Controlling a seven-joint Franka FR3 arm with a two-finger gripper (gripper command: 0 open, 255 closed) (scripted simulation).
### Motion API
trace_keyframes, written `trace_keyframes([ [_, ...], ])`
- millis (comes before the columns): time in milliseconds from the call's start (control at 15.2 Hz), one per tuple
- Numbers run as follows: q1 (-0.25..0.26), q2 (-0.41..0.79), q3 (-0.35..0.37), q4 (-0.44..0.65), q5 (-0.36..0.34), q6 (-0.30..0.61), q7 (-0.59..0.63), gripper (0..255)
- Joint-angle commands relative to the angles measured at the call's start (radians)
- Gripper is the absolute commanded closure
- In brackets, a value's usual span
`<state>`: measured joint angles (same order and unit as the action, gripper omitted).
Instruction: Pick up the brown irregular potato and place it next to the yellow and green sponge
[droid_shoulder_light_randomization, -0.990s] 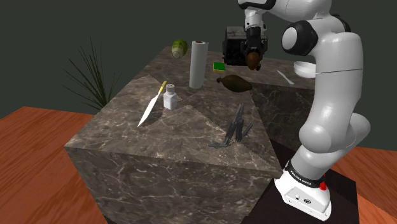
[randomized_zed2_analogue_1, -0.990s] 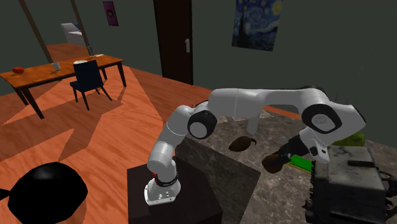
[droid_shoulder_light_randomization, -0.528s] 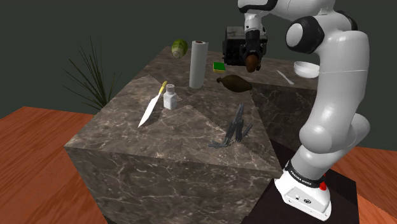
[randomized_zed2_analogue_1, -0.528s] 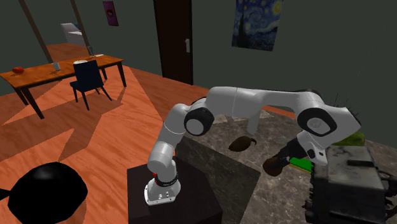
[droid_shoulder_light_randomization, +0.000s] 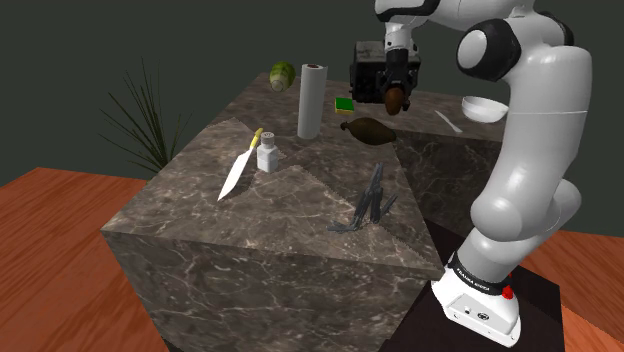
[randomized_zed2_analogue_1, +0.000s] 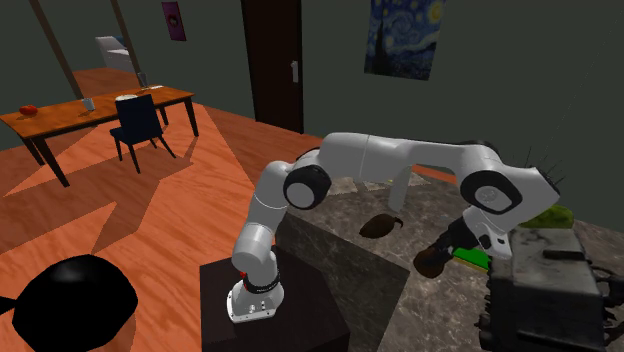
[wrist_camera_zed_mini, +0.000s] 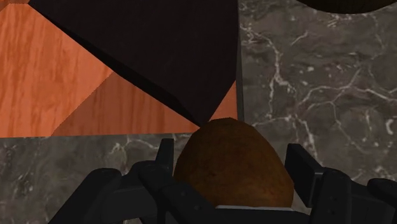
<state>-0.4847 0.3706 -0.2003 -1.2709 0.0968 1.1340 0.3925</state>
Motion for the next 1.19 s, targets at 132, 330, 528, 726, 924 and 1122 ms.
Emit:
trace_keyframes([
  [132, -0.007, 0.07, 0.002, -0.02, 0.002, -0.005, 0.003, 255],
  [330, -0.003, 0.033, 0.003, -0.1, -0.006, 0.038, 0.003, 0],
  [528, 0.001, -0.006, 0.001, -0.178, -0.013, 0.077, 0.0, 0],
  [726, -0.019, 0.105, 0.007, 0.063, 0.005, -0.053, 0.003, 0],
  [924, -0.053, 0.248, 0.012, 0.371, 0.027, -0.218, 0.006, 0],
  [1122, -0.055, 0.248, 0.014, 0.372, 0.026, -0.219, 0.007, 0],
])
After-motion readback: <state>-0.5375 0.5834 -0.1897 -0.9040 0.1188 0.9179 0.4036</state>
